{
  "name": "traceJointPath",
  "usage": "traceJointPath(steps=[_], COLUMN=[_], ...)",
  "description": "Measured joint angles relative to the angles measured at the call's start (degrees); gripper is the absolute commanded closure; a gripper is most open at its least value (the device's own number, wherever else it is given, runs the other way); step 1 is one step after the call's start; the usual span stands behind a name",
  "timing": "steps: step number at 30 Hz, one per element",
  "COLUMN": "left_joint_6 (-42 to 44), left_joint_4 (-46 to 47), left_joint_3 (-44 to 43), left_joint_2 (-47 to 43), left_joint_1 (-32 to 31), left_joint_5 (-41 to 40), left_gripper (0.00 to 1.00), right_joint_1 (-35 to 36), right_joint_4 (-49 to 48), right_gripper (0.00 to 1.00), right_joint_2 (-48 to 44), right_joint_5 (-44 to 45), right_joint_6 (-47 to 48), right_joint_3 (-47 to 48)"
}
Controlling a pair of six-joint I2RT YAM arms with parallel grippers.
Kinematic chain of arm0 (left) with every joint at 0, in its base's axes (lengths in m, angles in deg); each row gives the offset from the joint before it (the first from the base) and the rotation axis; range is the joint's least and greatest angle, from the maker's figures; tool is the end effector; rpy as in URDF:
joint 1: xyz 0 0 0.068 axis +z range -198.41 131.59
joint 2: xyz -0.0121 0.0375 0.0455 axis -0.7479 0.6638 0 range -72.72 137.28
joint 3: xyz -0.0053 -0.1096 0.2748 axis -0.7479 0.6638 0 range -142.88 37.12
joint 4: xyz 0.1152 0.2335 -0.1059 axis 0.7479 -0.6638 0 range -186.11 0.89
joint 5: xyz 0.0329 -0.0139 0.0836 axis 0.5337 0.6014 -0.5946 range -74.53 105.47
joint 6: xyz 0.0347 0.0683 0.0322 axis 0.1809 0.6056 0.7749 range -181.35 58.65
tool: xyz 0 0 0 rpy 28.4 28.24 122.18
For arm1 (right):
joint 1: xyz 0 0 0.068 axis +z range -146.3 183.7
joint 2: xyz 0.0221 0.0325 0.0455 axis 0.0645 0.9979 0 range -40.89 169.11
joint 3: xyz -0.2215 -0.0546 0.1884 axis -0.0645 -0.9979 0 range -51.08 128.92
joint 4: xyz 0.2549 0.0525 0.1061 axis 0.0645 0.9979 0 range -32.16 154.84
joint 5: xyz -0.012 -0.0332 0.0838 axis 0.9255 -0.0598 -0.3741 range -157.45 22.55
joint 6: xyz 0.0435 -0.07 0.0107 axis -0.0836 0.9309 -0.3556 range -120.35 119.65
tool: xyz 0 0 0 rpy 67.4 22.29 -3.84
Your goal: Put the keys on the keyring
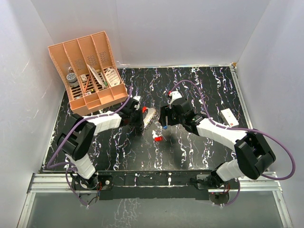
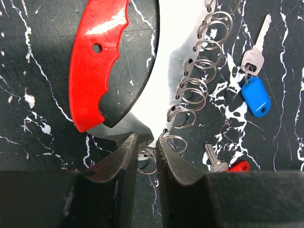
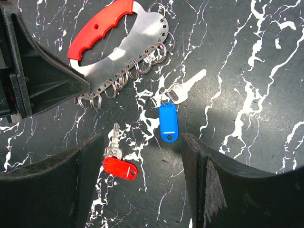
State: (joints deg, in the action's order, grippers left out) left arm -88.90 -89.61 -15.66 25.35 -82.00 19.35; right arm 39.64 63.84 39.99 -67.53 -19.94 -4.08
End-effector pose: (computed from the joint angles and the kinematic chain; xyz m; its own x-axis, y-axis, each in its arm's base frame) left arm 0.3242 -0.2210 0.1469 -0.8028 -0.0206 -0.5959 0.2483 0.8971 -0.3654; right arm 0.2761 0.2003 0.2053 -0.6862 -0.0833 -0.7227 -0.3797 0.8884 0.2581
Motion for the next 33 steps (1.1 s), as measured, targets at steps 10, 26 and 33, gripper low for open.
traceJointPath(steps=[10, 26, 33], left_joint_6=[-0.31, -1.55, -0.31], left_joint_4=[-0.09, 0.02, 2.1], left_joint_3=[-0.07, -0.07, -0.07], left_joint_2=[-1.14, -5.31, -4.13], left_joint_1=[-0.15, -0.2, -0.17], left_joint_5=[-2.54, -11.85, -15.76], left_gripper=[0.46, 0.34, 0.33], right_joint_1=[0.0, 0.0, 0.0], right_joint_4=[0.0, 0.0, 0.0], right_gripper=[0.35, 0.35, 0.34], right_joint_2=[0.0, 0.0, 0.0], right_joint_5=[0.13, 0.15, 0.37], right_joint_6=[0.0, 0.0, 0.0], right_joint_3=[-0.02, -0.04, -0.04])
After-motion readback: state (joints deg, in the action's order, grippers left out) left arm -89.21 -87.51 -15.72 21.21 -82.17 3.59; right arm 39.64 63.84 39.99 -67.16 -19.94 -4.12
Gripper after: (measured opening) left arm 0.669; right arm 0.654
